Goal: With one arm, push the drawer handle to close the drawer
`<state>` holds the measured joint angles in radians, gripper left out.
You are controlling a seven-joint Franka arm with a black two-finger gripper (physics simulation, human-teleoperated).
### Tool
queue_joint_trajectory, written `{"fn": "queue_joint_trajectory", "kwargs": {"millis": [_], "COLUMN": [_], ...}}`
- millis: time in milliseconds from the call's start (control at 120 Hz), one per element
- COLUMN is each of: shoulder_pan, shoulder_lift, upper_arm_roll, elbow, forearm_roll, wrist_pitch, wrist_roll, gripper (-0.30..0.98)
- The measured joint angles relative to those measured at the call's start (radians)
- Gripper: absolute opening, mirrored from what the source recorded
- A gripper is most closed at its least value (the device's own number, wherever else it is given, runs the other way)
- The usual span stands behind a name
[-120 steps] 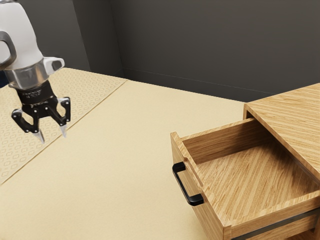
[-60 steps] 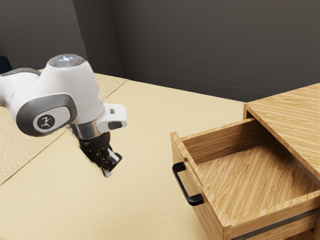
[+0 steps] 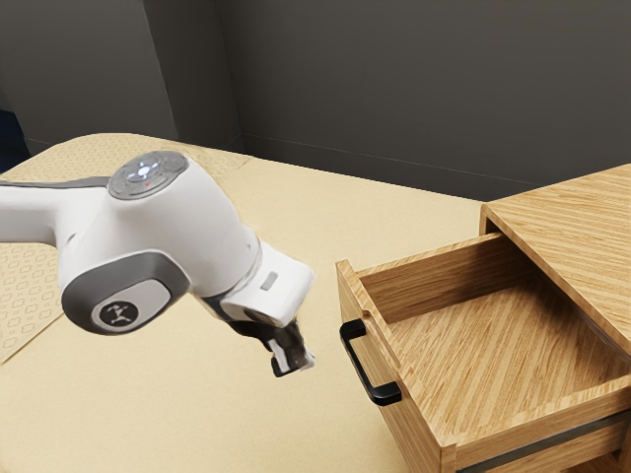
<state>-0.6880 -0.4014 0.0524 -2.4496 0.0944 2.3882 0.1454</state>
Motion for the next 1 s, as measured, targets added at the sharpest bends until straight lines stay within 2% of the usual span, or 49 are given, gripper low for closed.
{"fn": "queue_joint_trajectory", "kwargs": {"millis": [167, 283, 600, 1000], "shoulder_pan": [-0.055, -0.106, -0.164, -0.162], "shoulder_lift": [-0.084, -0.087, -0.074, -0.031], "upper_arm_roll": [-0.005, -0.004, -0.002, -0.003], "elbow": [-0.073, -0.075, -0.066, -0.006], "forearm_roll": [0.015, 0.031, 0.055, 0.062], "wrist_pitch": [0.034, 0.045, 0.057, -0.021], "wrist_roll": [0.039, 0.044, 0.027, -0.204], "gripper": [-0.1, -0.1, -0.1, -0.1]}}
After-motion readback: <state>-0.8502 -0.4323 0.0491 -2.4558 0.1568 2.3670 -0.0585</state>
